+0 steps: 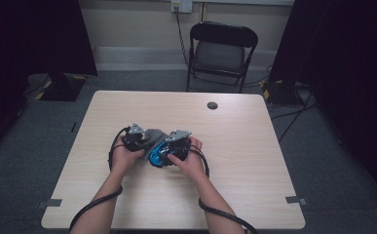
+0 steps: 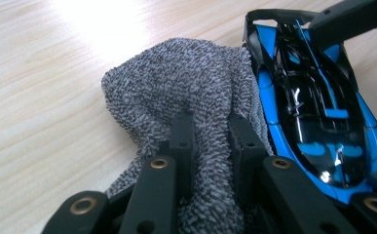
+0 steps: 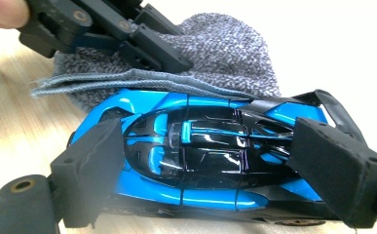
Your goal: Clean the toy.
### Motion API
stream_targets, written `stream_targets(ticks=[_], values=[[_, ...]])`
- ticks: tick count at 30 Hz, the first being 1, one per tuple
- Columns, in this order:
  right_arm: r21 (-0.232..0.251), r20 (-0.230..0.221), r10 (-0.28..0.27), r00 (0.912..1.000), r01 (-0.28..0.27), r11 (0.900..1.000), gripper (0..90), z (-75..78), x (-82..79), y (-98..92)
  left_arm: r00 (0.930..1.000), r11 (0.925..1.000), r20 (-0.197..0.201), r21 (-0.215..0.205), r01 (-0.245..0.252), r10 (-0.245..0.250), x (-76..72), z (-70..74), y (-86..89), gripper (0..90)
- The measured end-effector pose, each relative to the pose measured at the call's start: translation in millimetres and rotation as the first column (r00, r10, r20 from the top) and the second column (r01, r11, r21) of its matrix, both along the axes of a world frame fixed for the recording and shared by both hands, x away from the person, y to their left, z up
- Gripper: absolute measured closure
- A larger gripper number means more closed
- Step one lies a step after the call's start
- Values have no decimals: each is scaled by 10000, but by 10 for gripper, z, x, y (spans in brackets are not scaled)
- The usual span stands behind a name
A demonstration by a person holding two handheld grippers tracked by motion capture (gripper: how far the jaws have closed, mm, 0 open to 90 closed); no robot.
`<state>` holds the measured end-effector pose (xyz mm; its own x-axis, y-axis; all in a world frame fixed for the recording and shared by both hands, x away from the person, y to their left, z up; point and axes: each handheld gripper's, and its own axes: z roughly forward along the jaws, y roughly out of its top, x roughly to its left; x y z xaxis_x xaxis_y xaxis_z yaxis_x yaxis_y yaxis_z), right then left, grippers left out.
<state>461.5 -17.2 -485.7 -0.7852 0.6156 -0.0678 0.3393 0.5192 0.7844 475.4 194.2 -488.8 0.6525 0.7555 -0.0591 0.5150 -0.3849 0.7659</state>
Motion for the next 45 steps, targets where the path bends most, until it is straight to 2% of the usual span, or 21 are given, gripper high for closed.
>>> stream_targets(ticks=[17, 24, 32, 37, 42, 45], values=[[17, 6, 28, 10000, -28, 10000, 122, -2, -2, 2, 9998, 9996, 29, 170, 203, -204, -200, 10, 165, 755], [22, 14, 26, 10000, -26, 10000, 121, -2, -1, 0, 9998, 9999, -78, -59, 161, -161, -281, 2, 237, 755], [-19, -36, 7, 10000, -7, 10000, 121, 3, -1, 4, 9993, 9994, -140, 70, 339, -338, -375, 19, 295, 756], [-68, -66, 8, 10000, -9, 10000, 121, 8, 5, 5, 9994, 9994, -190, -155, 297, -300, -438, 8, 333, 757], [-56, -61, 1, 10000, -1, 10000, 121, 7, 3, 6, 9989, 9990, -177, 20, 441, -441, -496, 20, 359, 758], [-65, -69, -1, 10000, 0, 10000, 121, 8, 3, 7, 9987, 9989, -229, -32, 459, -459, -533, 22, 371, 758]])
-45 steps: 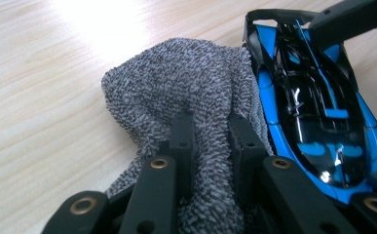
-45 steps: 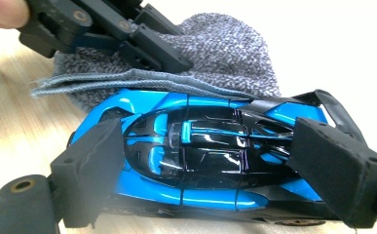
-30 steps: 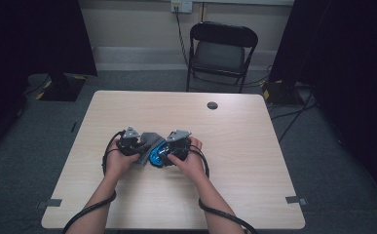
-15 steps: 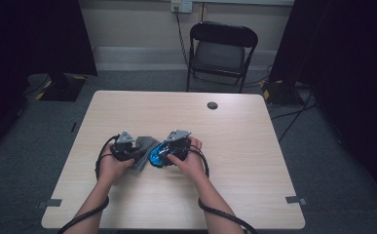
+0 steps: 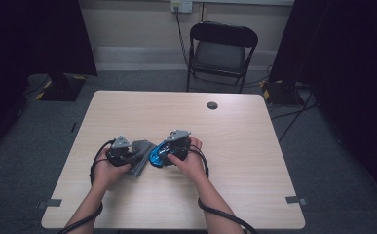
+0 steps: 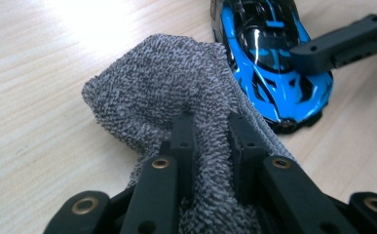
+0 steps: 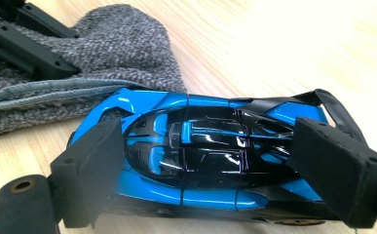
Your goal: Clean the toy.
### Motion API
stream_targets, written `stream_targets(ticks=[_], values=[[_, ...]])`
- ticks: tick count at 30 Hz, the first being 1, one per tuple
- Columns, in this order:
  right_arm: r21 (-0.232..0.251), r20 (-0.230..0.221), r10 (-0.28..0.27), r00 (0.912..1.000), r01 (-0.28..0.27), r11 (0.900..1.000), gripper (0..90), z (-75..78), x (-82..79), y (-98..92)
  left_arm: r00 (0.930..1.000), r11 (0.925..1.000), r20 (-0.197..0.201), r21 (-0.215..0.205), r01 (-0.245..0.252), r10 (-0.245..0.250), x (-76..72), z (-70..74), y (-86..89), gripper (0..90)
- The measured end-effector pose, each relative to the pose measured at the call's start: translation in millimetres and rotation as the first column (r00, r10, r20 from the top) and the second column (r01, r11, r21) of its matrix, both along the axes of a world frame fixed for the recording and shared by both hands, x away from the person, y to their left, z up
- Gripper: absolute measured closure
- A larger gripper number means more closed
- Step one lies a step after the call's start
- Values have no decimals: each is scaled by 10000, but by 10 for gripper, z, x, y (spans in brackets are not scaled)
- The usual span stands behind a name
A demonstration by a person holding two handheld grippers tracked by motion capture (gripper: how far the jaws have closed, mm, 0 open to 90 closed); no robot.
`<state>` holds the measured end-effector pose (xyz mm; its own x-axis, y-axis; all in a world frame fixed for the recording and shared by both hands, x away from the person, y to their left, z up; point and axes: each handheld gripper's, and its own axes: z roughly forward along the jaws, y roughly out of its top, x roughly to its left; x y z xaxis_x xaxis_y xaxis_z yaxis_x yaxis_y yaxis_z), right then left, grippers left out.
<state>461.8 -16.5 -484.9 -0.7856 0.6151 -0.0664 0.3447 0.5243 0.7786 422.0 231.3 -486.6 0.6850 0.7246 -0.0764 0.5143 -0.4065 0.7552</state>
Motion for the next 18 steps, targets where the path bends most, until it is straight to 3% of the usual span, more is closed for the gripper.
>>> stream_targets(ticks=[18], values=[[-23, -1, 14, 10000, -14, 10000, 121, 2, 5, -1, 9998, 9991, -186, -423, 44, -52, -227, -18, 105, 759]])
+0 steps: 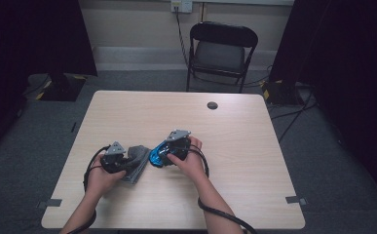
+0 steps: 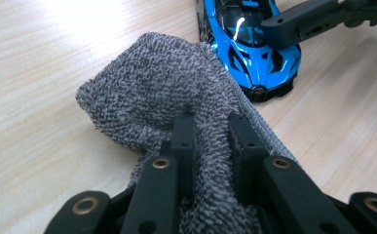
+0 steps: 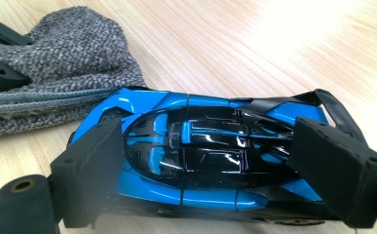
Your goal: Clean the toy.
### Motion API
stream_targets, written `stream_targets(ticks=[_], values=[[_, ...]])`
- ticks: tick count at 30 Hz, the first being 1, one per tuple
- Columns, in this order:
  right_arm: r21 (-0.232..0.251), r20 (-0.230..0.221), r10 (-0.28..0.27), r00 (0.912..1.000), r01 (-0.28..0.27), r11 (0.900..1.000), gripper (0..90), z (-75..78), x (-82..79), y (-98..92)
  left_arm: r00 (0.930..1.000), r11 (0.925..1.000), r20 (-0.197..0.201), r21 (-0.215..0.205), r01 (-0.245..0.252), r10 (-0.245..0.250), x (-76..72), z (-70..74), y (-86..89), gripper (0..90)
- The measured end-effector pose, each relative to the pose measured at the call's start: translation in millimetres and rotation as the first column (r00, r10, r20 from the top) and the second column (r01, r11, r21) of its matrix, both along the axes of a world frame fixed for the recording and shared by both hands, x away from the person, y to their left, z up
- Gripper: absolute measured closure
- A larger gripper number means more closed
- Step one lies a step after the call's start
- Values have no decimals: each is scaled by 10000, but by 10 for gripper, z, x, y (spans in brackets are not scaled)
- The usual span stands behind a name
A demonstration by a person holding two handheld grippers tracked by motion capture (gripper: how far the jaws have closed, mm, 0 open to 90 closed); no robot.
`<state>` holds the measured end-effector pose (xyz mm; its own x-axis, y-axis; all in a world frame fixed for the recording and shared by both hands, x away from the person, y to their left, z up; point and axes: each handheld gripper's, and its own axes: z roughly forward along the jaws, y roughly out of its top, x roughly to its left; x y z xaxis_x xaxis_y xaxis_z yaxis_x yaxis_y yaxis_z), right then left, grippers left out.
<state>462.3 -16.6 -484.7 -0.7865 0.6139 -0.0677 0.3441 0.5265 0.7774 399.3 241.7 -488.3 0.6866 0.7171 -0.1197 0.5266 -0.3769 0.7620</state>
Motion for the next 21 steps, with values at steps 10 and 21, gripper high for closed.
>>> stream_targets(ticks=[10, 21], values=[[-2, -6, -3, 10000, 3, 10000, 121, 1, 2, 0, 9996, 9999, -279, 7, 110, -110, -117, 23, 34, 760], [12, 22, 13, 10000, -13, 10000, 121, -2, 4, -4, 9986, 9998, -483, 25, 198, -197, -204, 54, 77, 760]])
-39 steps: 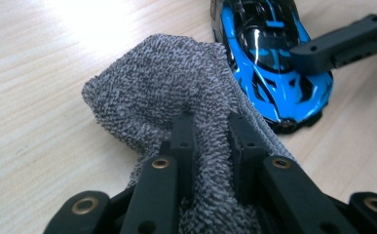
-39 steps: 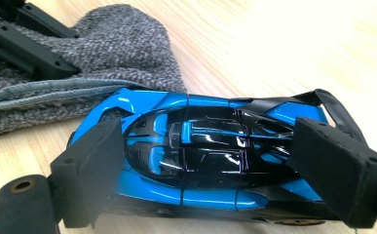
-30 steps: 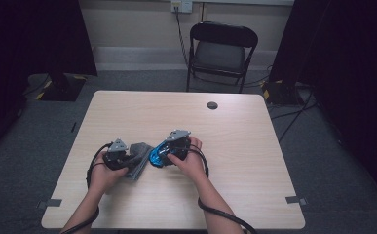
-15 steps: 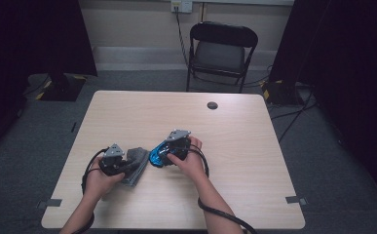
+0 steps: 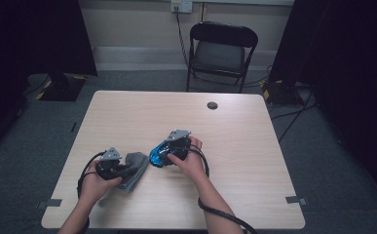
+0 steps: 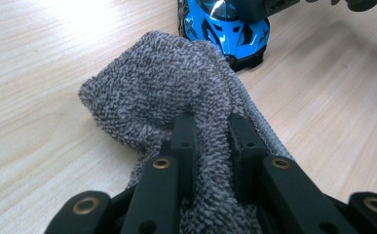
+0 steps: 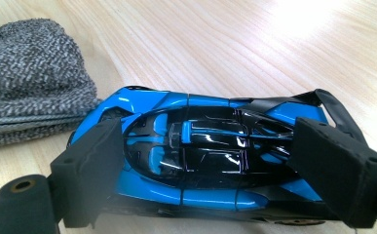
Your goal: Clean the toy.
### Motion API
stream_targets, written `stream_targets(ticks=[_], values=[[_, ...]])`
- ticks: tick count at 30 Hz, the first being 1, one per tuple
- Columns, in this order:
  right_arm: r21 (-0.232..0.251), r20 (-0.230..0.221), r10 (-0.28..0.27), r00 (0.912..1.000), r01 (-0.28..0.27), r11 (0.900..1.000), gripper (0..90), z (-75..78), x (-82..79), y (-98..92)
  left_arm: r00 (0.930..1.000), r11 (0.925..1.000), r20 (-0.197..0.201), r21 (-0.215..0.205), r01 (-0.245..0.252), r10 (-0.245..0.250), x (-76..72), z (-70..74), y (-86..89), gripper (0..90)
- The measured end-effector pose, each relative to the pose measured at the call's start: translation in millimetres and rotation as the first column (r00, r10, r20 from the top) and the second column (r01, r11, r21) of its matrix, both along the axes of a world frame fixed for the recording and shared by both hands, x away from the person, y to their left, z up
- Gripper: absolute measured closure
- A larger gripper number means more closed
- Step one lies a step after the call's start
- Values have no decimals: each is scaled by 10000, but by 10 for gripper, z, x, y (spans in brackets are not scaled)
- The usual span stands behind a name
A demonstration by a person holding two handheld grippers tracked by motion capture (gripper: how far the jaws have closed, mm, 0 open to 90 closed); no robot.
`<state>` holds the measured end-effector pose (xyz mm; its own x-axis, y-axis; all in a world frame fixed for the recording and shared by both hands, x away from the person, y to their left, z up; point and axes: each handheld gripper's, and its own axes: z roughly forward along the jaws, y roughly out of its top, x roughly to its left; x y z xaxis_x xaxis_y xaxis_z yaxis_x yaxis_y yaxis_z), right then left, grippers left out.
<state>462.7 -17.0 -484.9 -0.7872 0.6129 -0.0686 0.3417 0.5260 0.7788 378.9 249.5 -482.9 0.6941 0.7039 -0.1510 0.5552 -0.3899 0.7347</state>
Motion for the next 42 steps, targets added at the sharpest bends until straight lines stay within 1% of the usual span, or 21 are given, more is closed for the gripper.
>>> stream_targets(ticks=[4, 6, 11, 14, 18, 20, 21, 23, 27, 29, 30, 31, 33, 35, 38, 40, 41, 42], values=[[-6, 7, -3, 10000, 3, 10000, 121, 0, 0, 0, 9999, 9999, -88, -144, -81, 80, -9, 44, 53, 761], [12, 1, -4, 10000, 4, 10000, 121, -1, -1, -1, 9998, 9996, -45, -219, -180, 179, -3, 76, 82, 761], [-12, 10, 4, 10000, -4, 10000, 121, 0, 1, -1, 9989, 9985, 262, -415, -367, 378, 51, 172, 120, 760], [35, 15, -15, 10000, 15, 10000, 121, -4, -3, -1, 9972, 9968, 473, -583, -548, 576, 137, 235, 134, 759], [71, 44, -30, 10000, 29, 10000, 121, -9, -7, -5, 9949, 9962, 704, -534, -685, 722, 291, 295, 127, 759], [61, 18, -19, 10000, 19, 10000, 121, -6, -5, -5, 9948, 9954, 688, -644, -706, 751, 385, 311, 113, 758], [59, 19, -14, 10000, 14, 10000, 121, -6, -3, -5, 9949, 9954, 694, -659, -688, 734, 431, 315, 97, 758], [58, 14, -11, 10000, 11, 10000, 121, -5, -2, -5, 9948, 9962, 719, -544, -676, 714, 519, 330, 65, 757], [52, 13, 1, 10000, -1, 10000, 121, -5, 4, -9, 9932, 9940, 737, -699, -845, 896, 679, 346, -10, 751], [70, 11, 11, 10000, -11, 10000, 121, -7, 3, -11, 9941, 9945, 677, -680, -802, 848, 753, 343, -58, 751], [66, 14, 17, 10000, -17, 10000, 122, -7, 3, -11, 9936, 9950, 742, -597, -803, 846, 786, 343, -85, 751], [71, 24, 20, 10000, -20, 10000, 122, -7, 3, -11, 9938, 9950, 738, -604, -790, 833, 819, 344, -110, 752], [68, 29, 23, 10000, -24, 10000, 121, -8, 3, -11, 9929, 9953, 869, -598, -766, 817, 882, 340, -162, 753], [15, -26, 59, 10000, -59, 10000, 122, 0, 9, -12, 9922, 9966, 1004, -461, -689, 732, 938, 328, -216, 755], [-50, -64, 169, 9998, -170, 9998, 122, 8, 20, -16, 9918, 9970, 1054, -335, -693, 725, 1015, 289, -287, 755], [-29, -64, 163, 9998, -163, 9999, 122, 5, 16, -19, 9928, 9974, 981, -305, -656, 683, 1061, 254, -337, 756], [-29, -57, 156, 9999, -156, 9999, 121, 4, 15, -19, 9925, 9975, 1020, -301, -646, 674, 1084, 237, -370, 755], [-39, -52, 177, 9998, -177, 9998, 122, 5, 18, -19, 9924, 9968, 989, -401, -689, 726, 1096, 226, -390, 756]])
